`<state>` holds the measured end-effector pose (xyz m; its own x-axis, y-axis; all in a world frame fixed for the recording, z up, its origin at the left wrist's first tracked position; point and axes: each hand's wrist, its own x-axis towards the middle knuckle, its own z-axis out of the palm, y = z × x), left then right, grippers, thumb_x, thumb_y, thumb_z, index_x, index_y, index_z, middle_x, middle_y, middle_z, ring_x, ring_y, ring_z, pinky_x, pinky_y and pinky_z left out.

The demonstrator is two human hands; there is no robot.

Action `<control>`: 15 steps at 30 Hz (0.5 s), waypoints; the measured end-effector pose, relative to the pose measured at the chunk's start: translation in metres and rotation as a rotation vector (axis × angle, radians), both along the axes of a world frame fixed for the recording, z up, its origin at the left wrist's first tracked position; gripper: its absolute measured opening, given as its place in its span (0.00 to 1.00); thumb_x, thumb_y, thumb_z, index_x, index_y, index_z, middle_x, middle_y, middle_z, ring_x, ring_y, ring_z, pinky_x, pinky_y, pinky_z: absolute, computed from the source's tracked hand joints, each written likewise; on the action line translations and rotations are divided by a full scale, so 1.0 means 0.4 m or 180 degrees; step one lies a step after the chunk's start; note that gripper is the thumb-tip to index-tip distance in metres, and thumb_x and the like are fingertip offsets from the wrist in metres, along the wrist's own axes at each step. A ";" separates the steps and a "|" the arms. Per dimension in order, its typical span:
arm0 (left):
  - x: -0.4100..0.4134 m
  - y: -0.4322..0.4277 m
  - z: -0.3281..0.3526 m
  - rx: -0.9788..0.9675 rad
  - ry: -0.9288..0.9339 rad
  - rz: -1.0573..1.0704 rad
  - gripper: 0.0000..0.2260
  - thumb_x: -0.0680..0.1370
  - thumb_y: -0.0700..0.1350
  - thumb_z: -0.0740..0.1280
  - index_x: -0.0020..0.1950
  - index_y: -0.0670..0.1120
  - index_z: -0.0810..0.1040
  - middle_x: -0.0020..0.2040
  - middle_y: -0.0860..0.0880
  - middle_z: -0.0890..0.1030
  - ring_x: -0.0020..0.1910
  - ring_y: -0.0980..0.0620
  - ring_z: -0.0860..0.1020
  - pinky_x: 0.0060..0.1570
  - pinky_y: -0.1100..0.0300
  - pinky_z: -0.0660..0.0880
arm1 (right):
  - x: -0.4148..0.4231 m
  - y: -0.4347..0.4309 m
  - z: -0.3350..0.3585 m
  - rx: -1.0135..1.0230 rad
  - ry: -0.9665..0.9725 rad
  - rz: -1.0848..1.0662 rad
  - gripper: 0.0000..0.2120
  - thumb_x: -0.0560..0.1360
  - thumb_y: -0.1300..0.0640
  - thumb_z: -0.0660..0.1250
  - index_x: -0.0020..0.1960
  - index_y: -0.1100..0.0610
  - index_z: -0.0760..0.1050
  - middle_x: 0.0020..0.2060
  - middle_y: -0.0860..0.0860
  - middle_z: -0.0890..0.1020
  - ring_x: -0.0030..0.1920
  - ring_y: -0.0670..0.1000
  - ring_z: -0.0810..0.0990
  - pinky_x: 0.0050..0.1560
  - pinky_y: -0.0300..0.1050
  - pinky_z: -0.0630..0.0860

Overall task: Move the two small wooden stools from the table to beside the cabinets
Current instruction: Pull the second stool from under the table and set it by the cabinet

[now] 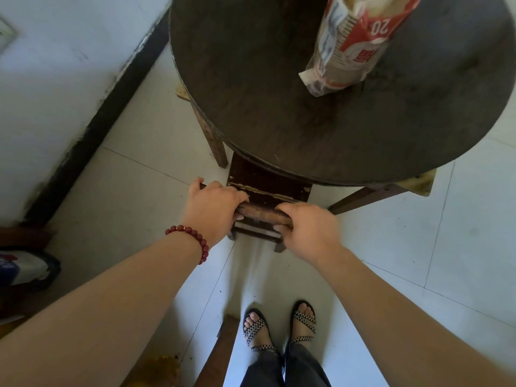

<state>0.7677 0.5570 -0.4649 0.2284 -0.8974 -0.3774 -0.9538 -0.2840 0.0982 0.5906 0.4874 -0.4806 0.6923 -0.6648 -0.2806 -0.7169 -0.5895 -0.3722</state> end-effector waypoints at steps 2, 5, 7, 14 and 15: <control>-0.009 0.010 0.012 0.0009 0.0028 0.0015 0.10 0.74 0.48 0.66 0.54 0.60 0.72 0.53 0.58 0.78 0.58 0.51 0.72 0.66 0.43 0.56 | -0.010 0.008 0.008 -0.0020 -0.0024 0.0057 0.10 0.73 0.47 0.66 0.54 0.45 0.74 0.43 0.46 0.80 0.43 0.51 0.78 0.36 0.44 0.74; -0.035 0.027 0.031 0.0044 0.0076 0.0058 0.10 0.75 0.48 0.65 0.54 0.59 0.72 0.52 0.58 0.78 0.58 0.50 0.71 0.66 0.43 0.55 | -0.035 0.023 0.024 -0.0080 -0.0097 0.0074 0.09 0.73 0.47 0.66 0.52 0.45 0.74 0.41 0.46 0.79 0.42 0.51 0.78 0.35 0.43 0.70; -0.058 0.036 0.045 0.0043 0.0077 0.0045 0.09 0.75 0.48 0.65 0.54 0.59 0.72 0.52 0.57 0.78 0.58 0.50 0.71 0.66 0.43 0.55 | -0.057 0.035 0.035 -0.0097 -0.0076 0.0045 0.09 0.73 0.47 0.66 0.52 0.45 0.74 0.40 0.46 0.78 0.42 0.52 0.78 0.34 0.42 0.68; -0.163 0.074 0.102 0.0063 -0.0037 -0.0103 0.08 0.75 0.49 0.65 0.52 0.59 0.72 0.49 0.56 0.78 0.56 0.50 0.72 0.65 0.43 0.55 | -0.169 0.092 0.078 -0.0040 -0.0123 -0.0037 0.11 0.73 0.47 0.66 0.54 0.45 0.73 0.41 0.47 0.79 0.43 0.53 0.78 0.35 0.42 0.70; -0.182 0.082 0.106 0.0041 -0.0032 -0.0121 0.08 0.75 0.49 0.65 0.53 0.59 0.72 0.49 0.57 0.78 0.56 0.50 0.72 0.65 0.43 0.55 | -0.190 0.100 0.082 -0.0032 -0.0139 -0.0046 0.11 0.73 0.47 0.66 0.54 0.46 0.73 0.42 0.48 0.79 0.43 0.53 0.79 0.37 0.43 0.72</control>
<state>0.6951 0.5896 -0.4224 0.1981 -0.9007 -0.3867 -0.9648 -0.2487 0.0851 0.5148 0.5273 -0.4476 0.6939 -0.6776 -0.2436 -0.7087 -0.5830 -0.3973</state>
